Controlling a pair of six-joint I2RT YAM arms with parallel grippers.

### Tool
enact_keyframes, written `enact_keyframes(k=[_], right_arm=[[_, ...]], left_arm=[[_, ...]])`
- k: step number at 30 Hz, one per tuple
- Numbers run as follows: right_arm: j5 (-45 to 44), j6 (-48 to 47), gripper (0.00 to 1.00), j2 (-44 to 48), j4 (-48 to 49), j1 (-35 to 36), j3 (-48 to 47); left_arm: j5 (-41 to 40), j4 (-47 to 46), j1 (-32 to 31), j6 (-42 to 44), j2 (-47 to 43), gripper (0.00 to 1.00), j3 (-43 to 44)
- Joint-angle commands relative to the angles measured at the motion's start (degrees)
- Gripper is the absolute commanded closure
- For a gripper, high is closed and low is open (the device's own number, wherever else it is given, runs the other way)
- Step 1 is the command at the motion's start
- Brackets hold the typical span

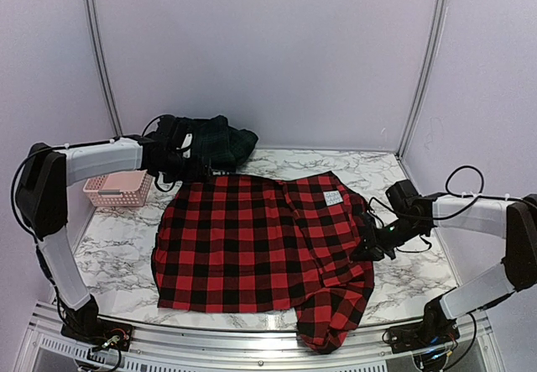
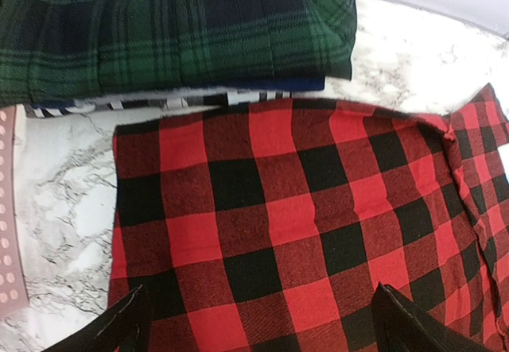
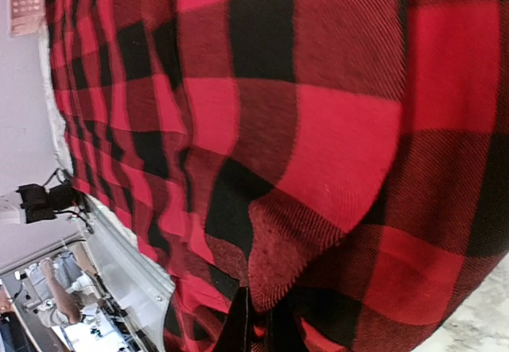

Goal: Fold and stack the mixed laundry pile
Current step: Adjust the flattened T-shirt at the center of the board.

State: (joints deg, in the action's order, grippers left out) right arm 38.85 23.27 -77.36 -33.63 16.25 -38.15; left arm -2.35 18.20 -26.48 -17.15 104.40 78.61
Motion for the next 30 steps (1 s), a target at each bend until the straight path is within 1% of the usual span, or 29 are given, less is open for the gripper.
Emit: enact_keyframes(k=[1, 5, 7, 9, 11, 13, 15, 18, 19, 20, 21, 22, 23, 25, 27, 30], right_arm=[[4.2, 1.3, 1.00, 0.4, 1.7, 0.4, -8.0], [6.4, 2.8, 1.00, -2.7, 4.0, 0.4, -16.3], [7.2, 4.2, 1.00, -5.9, 7.8, 0.4, -21.2], [7.3, 5.8, 1.00, -11.0, 12.6, 0.3, -27.1], [7.3, 7.3, 1.00, -18.2, 16.3, 0.2, -35.2], [7.1, 8.0, 1.00, -26.8, 17.7, 0.2, -46.1], [7.1, 8.8, 1.00, -35.9, 17.6, 0.3, -59.9], [7.6, 8.7, 1.00, -48.6, 13.5, 0.6, -80.6], [8.3, 8.2, 0.98, -51.7, 11.9, 0.6, -86.1], [8.9, 7.4, 0.83, -54.0, 10.0, 0.6, -90.7], [9.4, 6.6, 0.71, -55.5, 7.4, 0.5, -91.9], [9.1, 4.8, 0.62, -54.9, 5.0, 0.2, -90.8], [7.9, 2.6, 0.56, -52.8, 2.8, 0.1, -87.3], [3.8, -0.3, 0.45, -45.5, 3.5, -0.3, -75.7], [3.2, -0.4, 0.41, -37.0, 7.0, -1.6, -62.3], [4.2, -0.9, 0.41, -27.5, 8.3, -3.3, -45.9]], left_arm=[[-1.5, -3.5, 0.7, 0.8, -4.4, 0.01, -1.3], [2.0, -4.2, 2.3, -0.5, -5.8, 0.01, -1.8], [5.3, -4.6, 3.6, -1.6, -6.4, 0.01, -1.8], [7.2, -5.4, 4.8, -2.7, -6.8, 0.01, -2.2], [8.0, -6.2, 5.5, -2.9, -7.2, 0.01, -2.6], [8.4, -6.4, 5.7, -1.8, -7.4, 0.01, -2.8], [8.6, -6.3, 5.8, -0.9, -7.3, 0.01, -2.9], [9.3, -6.3, 5.9, 0.0, -7.6, 0.01, -3.5], [9.5, -6.3, 5.8, 0.4, -7.7, 0.01, -3.9], [10.2, -6.3, 5.9, 0.7, -7.7, 0.01, -4.3], [11.3, -6.3, 5.9, 1.1, -7.7, 0.01, -4.7], [12.5, -6.2, 5.8, 1.5, -7.8, 0.01, -5.2], [14.0, -6.2, 5.7, 2.1, -8.1, 0.01, -5.9], [16.0, -6.2, 4.4, 4.1, -9.0, 0.01, -7.6], [17.0, -5.5, 1.8, 6.9, -10.3, 0.01, -9.3], [17.2, -2.2, -2.5, 9.9, -10.2, 0.01, -11.2]])
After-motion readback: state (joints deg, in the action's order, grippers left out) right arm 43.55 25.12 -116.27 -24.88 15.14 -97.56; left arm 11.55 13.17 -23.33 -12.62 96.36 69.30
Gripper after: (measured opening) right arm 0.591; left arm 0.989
